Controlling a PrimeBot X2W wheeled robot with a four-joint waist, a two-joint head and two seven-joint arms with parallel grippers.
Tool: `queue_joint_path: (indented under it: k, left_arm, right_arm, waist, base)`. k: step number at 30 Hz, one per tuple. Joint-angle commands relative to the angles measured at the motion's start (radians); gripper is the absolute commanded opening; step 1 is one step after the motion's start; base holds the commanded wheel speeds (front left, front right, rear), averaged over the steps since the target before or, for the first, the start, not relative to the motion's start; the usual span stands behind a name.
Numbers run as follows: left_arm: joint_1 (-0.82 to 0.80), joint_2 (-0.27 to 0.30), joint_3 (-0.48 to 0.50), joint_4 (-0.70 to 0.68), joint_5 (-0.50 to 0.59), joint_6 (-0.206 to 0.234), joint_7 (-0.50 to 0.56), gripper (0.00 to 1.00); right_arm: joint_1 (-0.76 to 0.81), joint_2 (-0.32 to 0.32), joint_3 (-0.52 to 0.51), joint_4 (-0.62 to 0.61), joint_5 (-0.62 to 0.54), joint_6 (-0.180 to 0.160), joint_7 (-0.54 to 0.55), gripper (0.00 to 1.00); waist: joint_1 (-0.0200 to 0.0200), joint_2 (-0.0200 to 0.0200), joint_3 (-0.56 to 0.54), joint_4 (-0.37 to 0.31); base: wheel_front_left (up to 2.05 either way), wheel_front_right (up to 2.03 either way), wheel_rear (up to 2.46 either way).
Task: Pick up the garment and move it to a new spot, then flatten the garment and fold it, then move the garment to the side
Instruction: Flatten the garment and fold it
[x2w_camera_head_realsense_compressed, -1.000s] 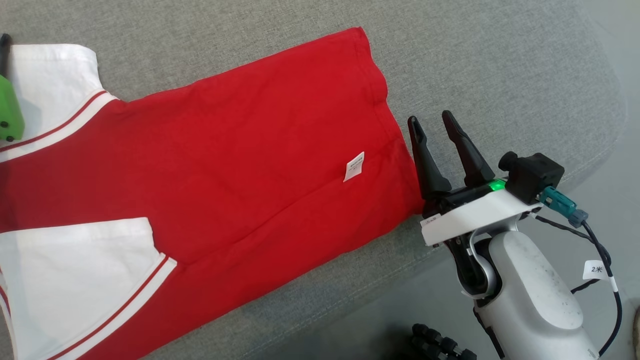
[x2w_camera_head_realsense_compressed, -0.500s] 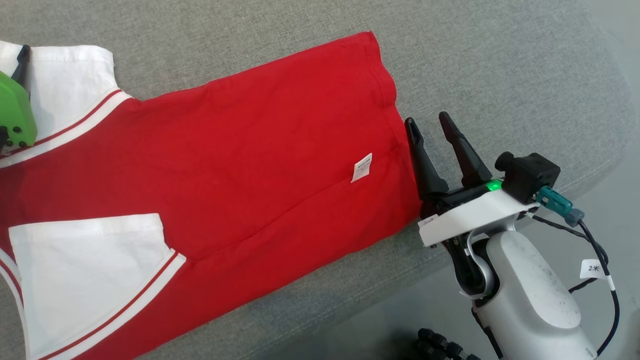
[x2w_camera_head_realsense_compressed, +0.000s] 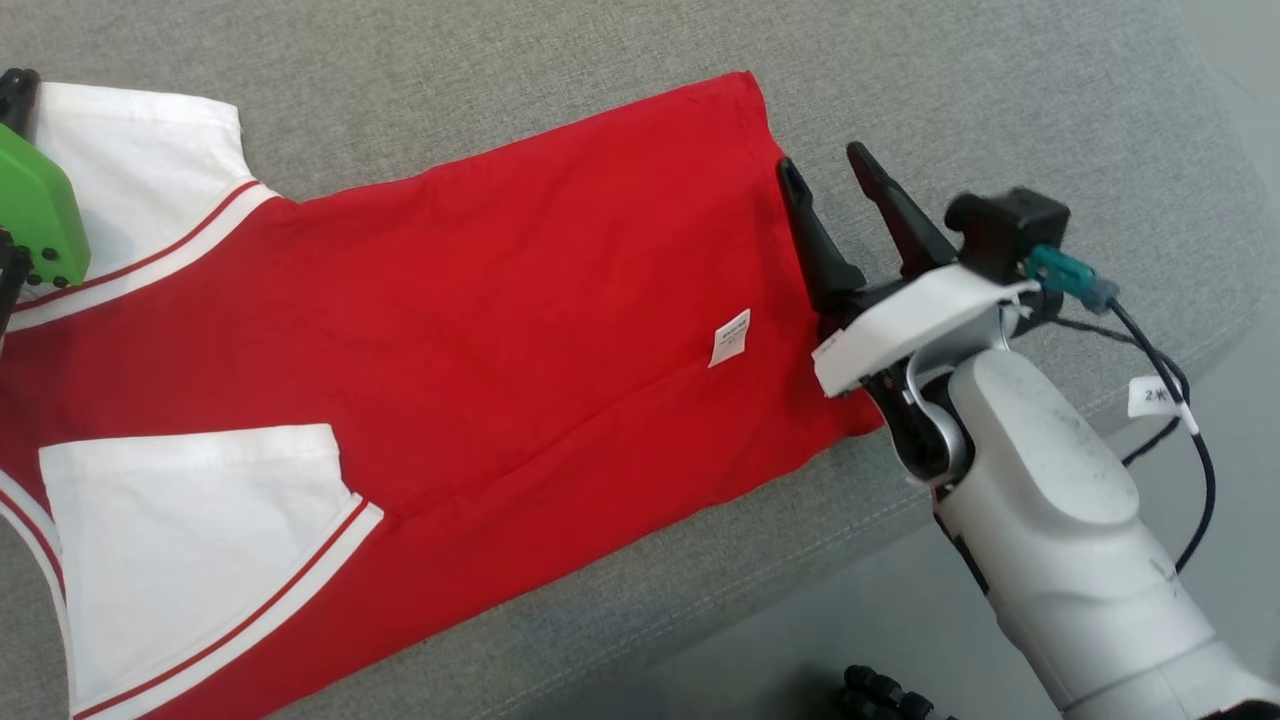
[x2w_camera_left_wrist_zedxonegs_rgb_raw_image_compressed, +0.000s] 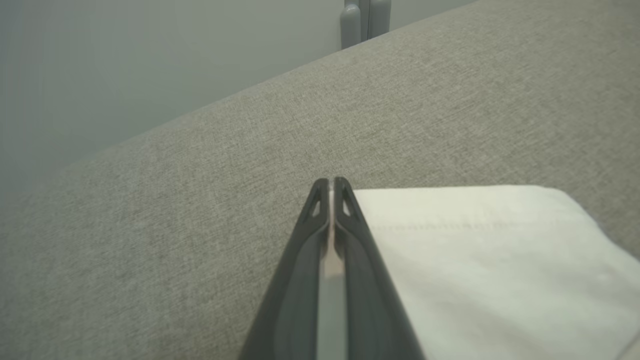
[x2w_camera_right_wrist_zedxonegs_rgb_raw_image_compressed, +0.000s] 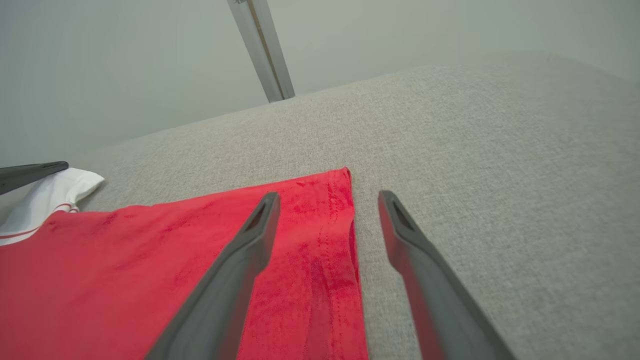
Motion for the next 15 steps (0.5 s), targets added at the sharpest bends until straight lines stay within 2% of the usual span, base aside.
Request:
queue_joint_path:
  k: [1, 5, 15]
  left_arm:
    - [-0.012, 0.003, -0.009, -0.002, -0.005, -0.001, -0.009, 0.0]
    - [-0.021, -0.005, -0.03, -0.011, -0.015, -0.001, -0.026, 0.0]
    - [-0.049, -0.026, -0.076, -0.022, -0.037, -0.001, -0.061, 0.0]
  right_arm:
    - [-0.048, 0.001, 0.016, 0.048, -0.008, 0.0, 0.025, 1.0]
    - [-0.181, 0.008, 0.04, 0.187, 0.023, 0.0, 0.085, 1.0]
    - [-0.399, 0.016, 0.077, 0.497, 0.081, 0.0, 0.128, 1.0]
  waist:
    - [0.0001, 0.0, -0.004, 0.007]
    - [0.0001, 0.0, -0.005, 0.023]
    - [0.0001, 0.0, 0.01, 0.065]
  base:
    - [0.0, 0.0, 0.0]
    - [0.0, 0.0, 0.0]
    - [0.0, 0.0, 0.0]
